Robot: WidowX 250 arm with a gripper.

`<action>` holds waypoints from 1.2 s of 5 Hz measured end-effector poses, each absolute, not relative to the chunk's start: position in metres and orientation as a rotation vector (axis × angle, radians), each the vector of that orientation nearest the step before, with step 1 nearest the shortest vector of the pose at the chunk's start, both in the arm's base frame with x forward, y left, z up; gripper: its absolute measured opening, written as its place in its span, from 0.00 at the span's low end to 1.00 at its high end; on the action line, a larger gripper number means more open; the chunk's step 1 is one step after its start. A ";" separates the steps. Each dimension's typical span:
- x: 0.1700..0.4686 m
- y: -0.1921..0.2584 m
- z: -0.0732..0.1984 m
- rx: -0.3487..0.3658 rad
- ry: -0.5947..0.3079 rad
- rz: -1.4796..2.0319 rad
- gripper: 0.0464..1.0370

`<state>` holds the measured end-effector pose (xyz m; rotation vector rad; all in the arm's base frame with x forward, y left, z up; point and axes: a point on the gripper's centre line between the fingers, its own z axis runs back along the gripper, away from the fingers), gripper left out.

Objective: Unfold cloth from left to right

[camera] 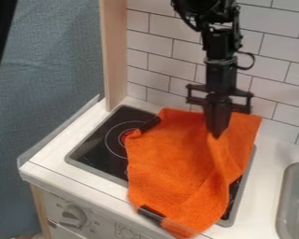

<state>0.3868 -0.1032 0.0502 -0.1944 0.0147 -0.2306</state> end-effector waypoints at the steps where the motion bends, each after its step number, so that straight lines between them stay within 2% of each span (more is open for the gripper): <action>1: 0.379 -0.141 0.051 -0.220 -0.009 -0.306 0.01; 3: 0.373 -0.173 0.048 -0.205 -0.048 -0.401 0.01; 4: 0.362 -0.193 0.022 -0.195 -0.003 -0.458 0.01; 6: 0.361 -0.208 -0.007 -0.170 0.035 -0.518 0.01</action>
